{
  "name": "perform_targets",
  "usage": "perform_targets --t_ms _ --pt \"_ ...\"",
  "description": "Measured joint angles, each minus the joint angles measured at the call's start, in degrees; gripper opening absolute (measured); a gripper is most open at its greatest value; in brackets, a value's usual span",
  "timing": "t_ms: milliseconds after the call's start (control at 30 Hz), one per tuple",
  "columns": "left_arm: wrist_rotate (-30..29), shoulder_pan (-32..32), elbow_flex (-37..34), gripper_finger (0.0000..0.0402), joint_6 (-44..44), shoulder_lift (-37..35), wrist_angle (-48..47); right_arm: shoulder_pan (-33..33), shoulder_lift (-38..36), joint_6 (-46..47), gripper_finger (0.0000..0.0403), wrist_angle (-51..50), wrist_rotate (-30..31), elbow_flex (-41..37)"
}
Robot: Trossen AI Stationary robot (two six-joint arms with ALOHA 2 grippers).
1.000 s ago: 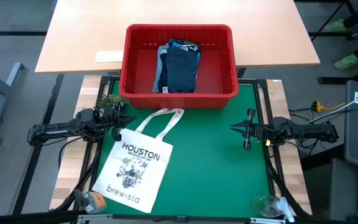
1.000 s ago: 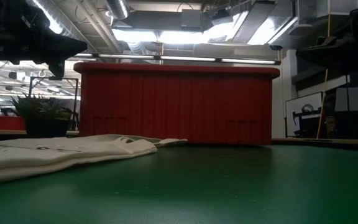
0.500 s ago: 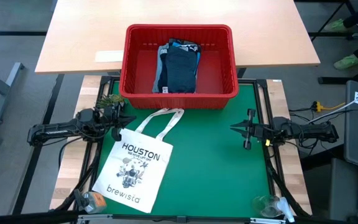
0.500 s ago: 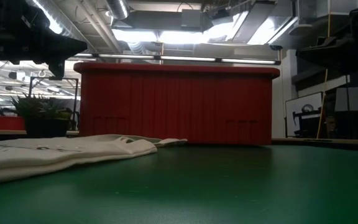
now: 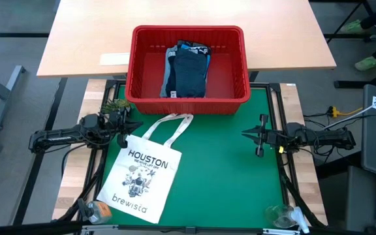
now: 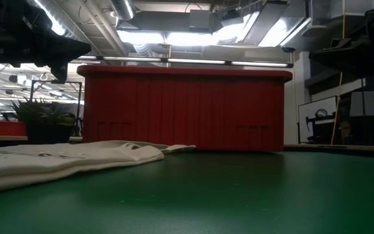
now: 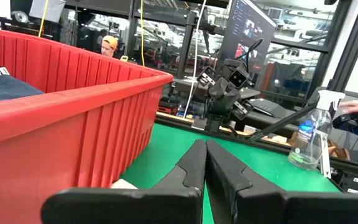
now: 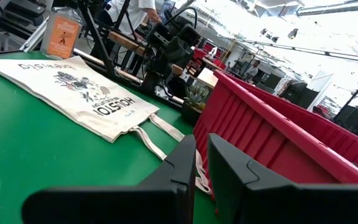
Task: Fold Laundry from Bin
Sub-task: Return to Home Position
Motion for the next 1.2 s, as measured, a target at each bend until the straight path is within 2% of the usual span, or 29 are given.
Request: perform_targets --t_ms 333,467,667,867,1200 --pt "0.0 0.0 0.0 0.0004 0.0 0.0 0.0 0.0 0.0 0.0 0.0044 0.1 0.1 0.0" --pt "0.0 0.0 0.0 0.0004 0.0 0.0 0.0 0.0 0.0 -2.9 0.0044 -1.8 -0.5 0.6" --pt "0.0 0.0 0.0 0.0004 0.0 0.0 0.0 0.0 0.0 -2.9 0.0044 1.1 -0.5 0.5" --pt "0.0 0.0 0.0 0.0004 0.0 0.0 0.0 0.0 0.0 -3.0 0.0044 -1.8 -0.8 0.6" --pt "0.0 0.0 0.0 0.0004 0.0 0.0 0.0 0.0 1.0 -9.0 0.0044 -2.3 -1.9 0.7"
